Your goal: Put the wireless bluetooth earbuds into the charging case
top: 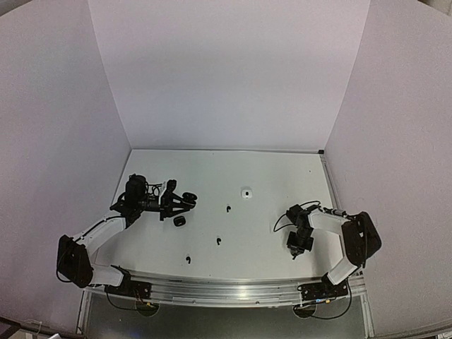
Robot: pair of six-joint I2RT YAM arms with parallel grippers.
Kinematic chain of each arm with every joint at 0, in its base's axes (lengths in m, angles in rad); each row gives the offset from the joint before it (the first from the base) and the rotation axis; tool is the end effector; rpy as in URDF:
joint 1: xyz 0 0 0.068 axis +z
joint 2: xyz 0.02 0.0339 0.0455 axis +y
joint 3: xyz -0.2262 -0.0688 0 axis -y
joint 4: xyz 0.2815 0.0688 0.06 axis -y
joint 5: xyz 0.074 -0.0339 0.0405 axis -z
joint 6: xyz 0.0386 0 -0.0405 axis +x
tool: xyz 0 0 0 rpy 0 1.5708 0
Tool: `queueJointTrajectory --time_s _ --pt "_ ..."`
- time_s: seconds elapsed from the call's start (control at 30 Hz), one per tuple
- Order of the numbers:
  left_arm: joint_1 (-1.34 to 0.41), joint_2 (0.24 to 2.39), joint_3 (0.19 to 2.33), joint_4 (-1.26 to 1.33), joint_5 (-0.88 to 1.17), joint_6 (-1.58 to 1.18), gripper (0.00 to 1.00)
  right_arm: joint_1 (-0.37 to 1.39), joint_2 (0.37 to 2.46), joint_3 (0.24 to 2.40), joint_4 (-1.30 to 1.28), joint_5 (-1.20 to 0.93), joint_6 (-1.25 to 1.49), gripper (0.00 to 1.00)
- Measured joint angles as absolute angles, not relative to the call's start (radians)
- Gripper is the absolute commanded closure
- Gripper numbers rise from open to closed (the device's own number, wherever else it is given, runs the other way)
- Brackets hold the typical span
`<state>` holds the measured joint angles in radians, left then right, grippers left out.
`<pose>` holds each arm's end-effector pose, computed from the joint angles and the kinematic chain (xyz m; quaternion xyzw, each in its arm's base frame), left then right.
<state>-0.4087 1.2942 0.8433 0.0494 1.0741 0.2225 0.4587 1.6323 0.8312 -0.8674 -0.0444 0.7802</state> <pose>0.2827 -0.1594 0.2263 0.4908 0.5935 -0.4689 0.4325 0.2341 0.1175 0.0669 -0.1609 -0.9855 0.0103 0.0526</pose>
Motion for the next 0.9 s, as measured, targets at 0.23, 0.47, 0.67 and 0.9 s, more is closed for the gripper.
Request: queueJointTrajectory --time_s 0.23,0.47,0.67,0.9 --pt "-0.408 1.294 0.843 0.049 1.074 0.236 1.00 0.459 1.647 0.857 -0.879 -0.049 0.773 1.00" --pt "-0.406 1.294 0.843 0.056 1.069 0.233 1.00 0.463 1.654 1.058 -0.881 -0.051 0.771 1.00" --pt "-0.406 1.282 0.832 0.136 1.024 0.188 1.00 0.572 1.668 1.499 -0.860 0.021 0.749 1.00" --pt "-0.406 1.262 0.760 0.300 0.957 0.099 1.00 0.826 1.739 1.866 -0.697 0.130 0.679 1.00"
